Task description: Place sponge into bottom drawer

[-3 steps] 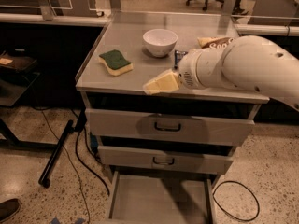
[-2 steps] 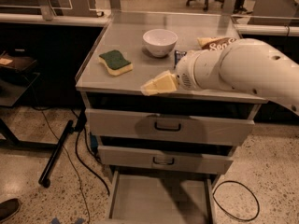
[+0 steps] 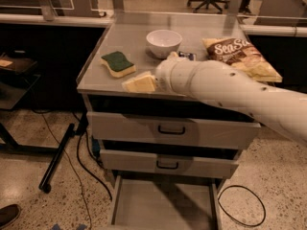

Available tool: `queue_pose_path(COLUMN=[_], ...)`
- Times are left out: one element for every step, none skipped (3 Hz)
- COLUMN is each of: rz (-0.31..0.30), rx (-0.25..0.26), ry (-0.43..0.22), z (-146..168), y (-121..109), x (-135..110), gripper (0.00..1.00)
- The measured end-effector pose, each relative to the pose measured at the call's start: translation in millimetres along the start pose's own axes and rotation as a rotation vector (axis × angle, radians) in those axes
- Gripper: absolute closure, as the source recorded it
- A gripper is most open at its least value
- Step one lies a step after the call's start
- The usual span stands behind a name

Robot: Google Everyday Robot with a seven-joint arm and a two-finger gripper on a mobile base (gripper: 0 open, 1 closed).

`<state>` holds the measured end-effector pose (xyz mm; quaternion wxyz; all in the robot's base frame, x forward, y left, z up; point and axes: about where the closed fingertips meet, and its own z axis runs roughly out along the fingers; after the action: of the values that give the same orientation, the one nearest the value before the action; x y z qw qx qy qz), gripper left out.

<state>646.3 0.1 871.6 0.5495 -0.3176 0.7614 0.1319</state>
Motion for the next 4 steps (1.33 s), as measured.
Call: queue_pose_path(rz=[0.007,0.028,0.034,0.027], rx=[0.007,-0.019,-0.026,-0.031], ry=[-0.074,-0.100,-0.102,-0.112], z=[29.9,50.8,55.0,70.9], y=[-0.8,3.0,3.9,12.9], x=[-13.0,-16.0,-15.7,-14.4], gripper=[0.00,0.00,0.00,0.00])
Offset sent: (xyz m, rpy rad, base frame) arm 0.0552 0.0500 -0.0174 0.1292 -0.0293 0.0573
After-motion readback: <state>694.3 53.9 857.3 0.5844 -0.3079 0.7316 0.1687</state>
